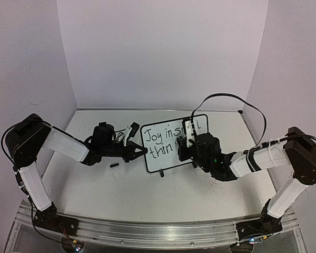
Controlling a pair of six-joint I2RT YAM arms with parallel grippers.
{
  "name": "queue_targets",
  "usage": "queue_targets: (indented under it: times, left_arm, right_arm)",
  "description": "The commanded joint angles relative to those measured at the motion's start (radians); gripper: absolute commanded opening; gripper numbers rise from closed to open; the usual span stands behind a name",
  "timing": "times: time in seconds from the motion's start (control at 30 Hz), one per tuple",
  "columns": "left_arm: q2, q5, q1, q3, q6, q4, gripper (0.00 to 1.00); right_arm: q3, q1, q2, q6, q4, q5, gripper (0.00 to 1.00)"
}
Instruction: Write a sentence on the whiteboard
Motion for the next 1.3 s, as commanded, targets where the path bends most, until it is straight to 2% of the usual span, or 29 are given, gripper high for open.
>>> queue_targets:
  times: [0.0,0.6,1.27]
  left_arm:
    - [-0.009,-0.092,0.018,-0.004,0.069,-0.086,0.00]
    - [-0.012,-0.091,0.021,-0.007,0.071,-0.086,0.00]
    - [-0.011,-0.091,0.021,-0.006,0.069,-0.088,0.00]
  right_arm:
    - [0.043,0.002,0.018,-0.012,0.030,0.000,0.00]
    - [0.034,0.017,0.048,0.017,0.011,-0.035,0.00]
    - [-0.015,0.017,0.014,0.026,-0.005,0.042,0.00]
